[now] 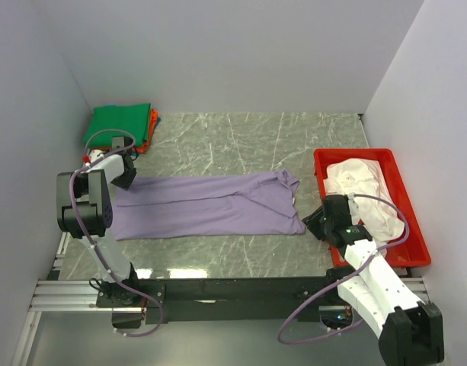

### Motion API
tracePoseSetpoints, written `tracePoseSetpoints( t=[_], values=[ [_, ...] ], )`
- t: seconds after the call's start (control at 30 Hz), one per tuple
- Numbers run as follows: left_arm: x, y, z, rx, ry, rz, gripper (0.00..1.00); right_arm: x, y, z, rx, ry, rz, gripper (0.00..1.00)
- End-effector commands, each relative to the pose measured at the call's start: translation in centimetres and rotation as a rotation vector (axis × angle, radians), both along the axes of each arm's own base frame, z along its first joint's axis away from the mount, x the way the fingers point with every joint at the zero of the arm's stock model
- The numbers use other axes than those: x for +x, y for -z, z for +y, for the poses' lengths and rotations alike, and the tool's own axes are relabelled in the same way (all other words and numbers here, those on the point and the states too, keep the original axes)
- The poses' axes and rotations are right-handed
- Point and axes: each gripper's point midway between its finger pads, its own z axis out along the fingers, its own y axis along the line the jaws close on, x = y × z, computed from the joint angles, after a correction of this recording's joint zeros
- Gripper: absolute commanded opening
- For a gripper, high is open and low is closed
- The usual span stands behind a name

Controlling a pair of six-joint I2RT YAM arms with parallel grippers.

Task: Fold and stack the t-shirts
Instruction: Fold the tshirt

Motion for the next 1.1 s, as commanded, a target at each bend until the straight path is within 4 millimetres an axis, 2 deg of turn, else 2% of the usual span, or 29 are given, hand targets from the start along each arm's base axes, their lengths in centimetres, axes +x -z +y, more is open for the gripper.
tracePoseSetpoints(
  t=[0.0,0.2,0.43,0.47,0.5,0.53,0.57,0.67,0.77,0.9,1.07],
  values=[
    [-1.1,0.8,0.7,0.024,0.001,0.073,0.34,-0.1,1.0,0.6,0.01,0.002,0.044,0.4],
    [-0.9,0.6,1.0,0.031,-0.002,0.069,0.34,-0.6,2.3,1.2,-0.004,-0.006,0.096,0.41],
    [-0.9,0.7,0.9,0.028,0.001,0.071,0.34,-0.1,2.4,1.4,-0.002,-0.002,0.084,0.4],
    [-0.9,0.7,0.9,0.028,0.001,0.071,0.34,0.0,2.4,1.4,-0.007,-0.004,0.083,0.4],
    [-0.8,0.7,0.9,0.028,0.001,0.069,0.34,0.3,2.3,1.5,-0.013,-0.018,0.082,0.32],
    [-0.8,0.7,0.9,0.028,0.001,0.069,0.34,0.7,2.1,1.6,-0.016,-0.027,0.075,0.25],
    [-0.9,0.7,0.9,0.027,0.003,0.071,0.34,0.9,1.9,1.6,-0.027,-0.044,0.07,0.15],
    [-0.9,0.7,0.9,0.025,0.004,0.072,0.34,1.9,1.2,1.8,-0.051,-0.08,0.061,0.0],
    [-0.8,0.6,0.8,0.027,0.006,0.071,0.34,2.8,-0.2,2.2,-0.071,-0.118,0.04,0.0],
    [-0.8,0.5,0.9,0.027,0.005,0.068,0.34,4.2,-3.0,3.1,-0.093,-0.162,-0.018,0.0],
    [-0.8,0.6,0.8,0.025,0.007,0.071,0.34,4.9,-3.7,5.0,-0.104,-0.223,-0.02,0.0]
  ],
)
